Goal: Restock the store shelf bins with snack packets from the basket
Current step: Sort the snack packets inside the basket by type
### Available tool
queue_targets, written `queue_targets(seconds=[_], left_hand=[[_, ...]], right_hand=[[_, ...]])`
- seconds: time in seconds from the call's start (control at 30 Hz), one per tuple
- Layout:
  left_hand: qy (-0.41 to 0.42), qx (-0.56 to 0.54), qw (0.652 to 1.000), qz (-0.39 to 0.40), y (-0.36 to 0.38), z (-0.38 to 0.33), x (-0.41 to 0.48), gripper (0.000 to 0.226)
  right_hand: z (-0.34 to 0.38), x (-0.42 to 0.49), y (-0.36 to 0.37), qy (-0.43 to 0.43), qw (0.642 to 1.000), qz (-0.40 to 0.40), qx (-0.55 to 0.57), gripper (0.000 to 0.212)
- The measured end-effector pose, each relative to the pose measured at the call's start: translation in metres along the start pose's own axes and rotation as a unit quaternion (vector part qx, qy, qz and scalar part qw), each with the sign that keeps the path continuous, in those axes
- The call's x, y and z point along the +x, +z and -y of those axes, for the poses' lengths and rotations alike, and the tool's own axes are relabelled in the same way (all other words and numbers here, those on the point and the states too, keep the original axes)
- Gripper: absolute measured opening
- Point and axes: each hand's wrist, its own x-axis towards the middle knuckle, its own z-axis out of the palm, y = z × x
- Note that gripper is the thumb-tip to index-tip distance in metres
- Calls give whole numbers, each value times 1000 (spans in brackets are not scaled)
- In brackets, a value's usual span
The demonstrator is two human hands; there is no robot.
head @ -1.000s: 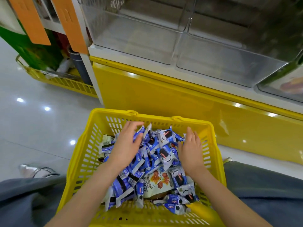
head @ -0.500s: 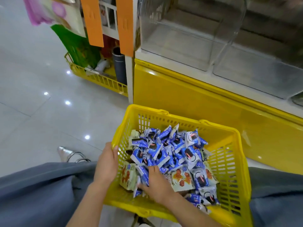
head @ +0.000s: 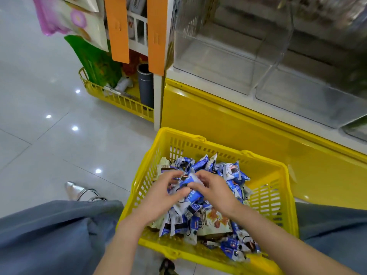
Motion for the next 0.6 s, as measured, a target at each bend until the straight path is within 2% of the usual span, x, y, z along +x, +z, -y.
queue_targets(seconds=[0.03, 0.07, 0.13, 0.2, 0.27, 0.4, 0.5, 0.6], left_hand=[[-1, 8, 999, 40, 2, 1, 1, 39], [0, 6, 999, 45, 2, 2, 2, 32], [-5, -37, 999, 10, -3, 3, 4, 19], [-15, -53, 998, -38, -10, 5, 6, 18], [-26, -58, 995, -81, -16, 10, 6, 15], [-48, -93, 989, -105, -22, 18, 5, 18], [-57, -104, 987, -110, -23, 19, 4, 16], [-72, -106, 986, -111, -22, 19, 4, 13]], right_hand=[[7, 2, -1, -24, 1000, 12, 16, 11], [12, 6, -1, -38, 998, 12, 38, 9], [16, 10, 2, -33, 994, -30, 97, 12], [9, 11, 10, -5, 990, -70, 122, 19], [-9, 8, 26, 35, 997, -27, 61, 25], [-50, -9, 70, 120, 980, 158, -15, 44], [-62, -14, 94, 133, 972, 175, -87, 61], [-64, -11, 100, 93, 959, 183, -197, 61]])
